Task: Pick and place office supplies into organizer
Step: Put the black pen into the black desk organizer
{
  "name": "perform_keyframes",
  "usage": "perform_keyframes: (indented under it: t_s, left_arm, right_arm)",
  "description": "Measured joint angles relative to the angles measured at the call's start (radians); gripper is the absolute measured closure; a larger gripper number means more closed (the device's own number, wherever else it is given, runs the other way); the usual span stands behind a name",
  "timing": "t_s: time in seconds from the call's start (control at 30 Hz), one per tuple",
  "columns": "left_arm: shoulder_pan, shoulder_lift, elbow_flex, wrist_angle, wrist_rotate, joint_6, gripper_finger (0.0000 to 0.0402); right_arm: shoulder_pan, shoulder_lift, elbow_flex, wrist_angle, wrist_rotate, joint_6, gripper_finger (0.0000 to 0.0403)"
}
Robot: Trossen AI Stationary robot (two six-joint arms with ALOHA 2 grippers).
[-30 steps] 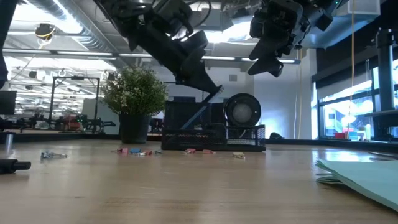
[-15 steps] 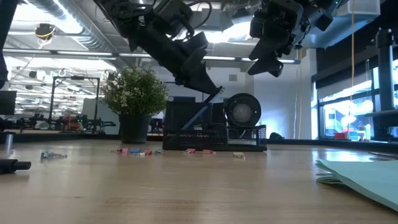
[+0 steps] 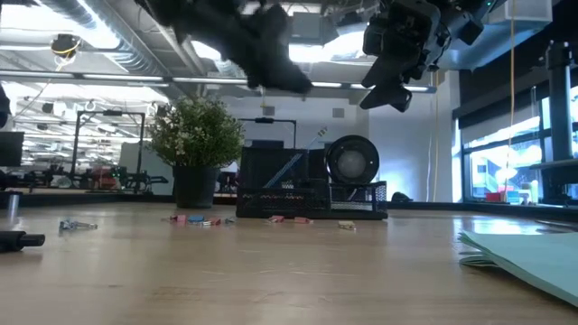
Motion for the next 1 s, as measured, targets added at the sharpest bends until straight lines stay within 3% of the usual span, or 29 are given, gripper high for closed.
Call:
perform_keyframes:
  t_s: [0.3,0.47,0.57,0.8,1.0]
  left_arm:
    - [-0.112,-0.182,0.0,-0.061,0.087,-0.04,0.0299]
    - [-0.256,-0.235,0.001,-0.224,0.09,-0.039,0.0299]
    - [-0.365,-0.233,0.001,-0.299,0.041,-0.058,0.0299]
    - [-0.588,-0.184,0.001,-0.474,-0.138,-0.321,0.0297]
    - [-0.702,-0.083,0.001,-0.541,-0.138,-0.567,0.0297]
  right_arm:
    - [0.0,0.0,0.0,-0.001,0.0,0.0,0.0184]
    - [0.0,0.0,0.0,-0.002,0.0,0.0,0.0184]
    - [0.0,0.0,0.0,-0.002,0.0,-0.002,0.0184]
    - [0.0,0.0,0.0,-0.003,0.0,-0.006,0.0184]
    - [0.0,0.0,0.0,-0.003,0.0,-0.03,0.0184]
